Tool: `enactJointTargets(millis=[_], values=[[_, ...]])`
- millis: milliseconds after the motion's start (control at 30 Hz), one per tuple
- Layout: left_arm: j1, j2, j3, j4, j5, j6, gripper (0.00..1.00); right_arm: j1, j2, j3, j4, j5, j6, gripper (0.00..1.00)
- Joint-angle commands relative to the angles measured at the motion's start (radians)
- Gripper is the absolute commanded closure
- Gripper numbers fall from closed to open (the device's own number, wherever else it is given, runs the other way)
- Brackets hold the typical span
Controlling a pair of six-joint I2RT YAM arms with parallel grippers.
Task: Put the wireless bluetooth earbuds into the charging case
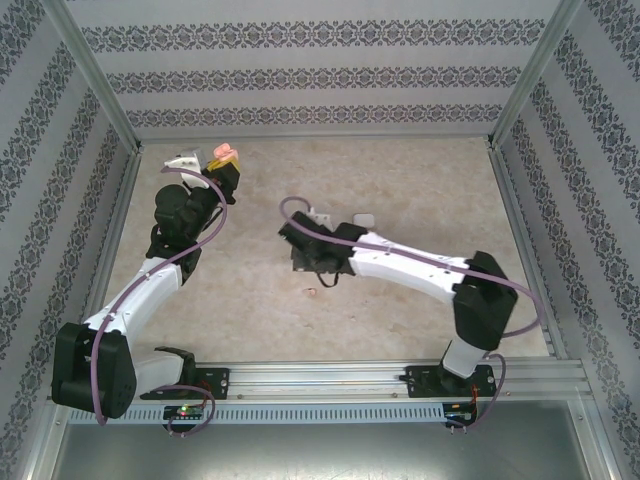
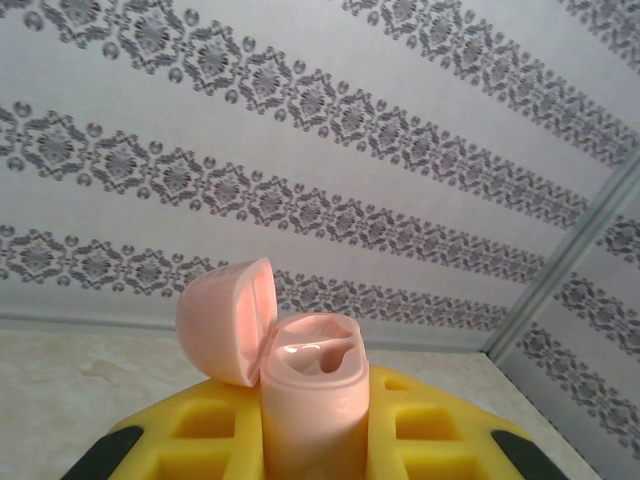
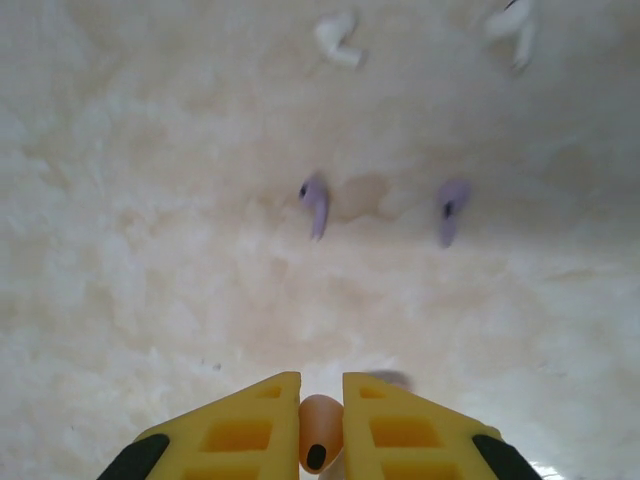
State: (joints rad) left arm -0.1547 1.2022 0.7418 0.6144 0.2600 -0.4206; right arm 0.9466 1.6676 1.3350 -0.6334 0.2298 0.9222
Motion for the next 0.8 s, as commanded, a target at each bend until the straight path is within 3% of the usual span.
enactJointTargets(millis=[0,433,767], values=[[0.01,0.019,0.018,0.039,0.132,0.005,1.0,-0.068,-0.096,-0.054,0.033,0.038,-0.093,0.86],[-0.075,0.182,-0.035,0.248,0.49,0.13,1.0,-0.343,-0.295,-0.087,0.216,-0.127,-0.306,0.86],[-0.217,0.306,0.031,0.235,0.561,0.358,1.0,-0.394,-0.382,-0.114,0.433,-0.223,-0.425,0.86]])
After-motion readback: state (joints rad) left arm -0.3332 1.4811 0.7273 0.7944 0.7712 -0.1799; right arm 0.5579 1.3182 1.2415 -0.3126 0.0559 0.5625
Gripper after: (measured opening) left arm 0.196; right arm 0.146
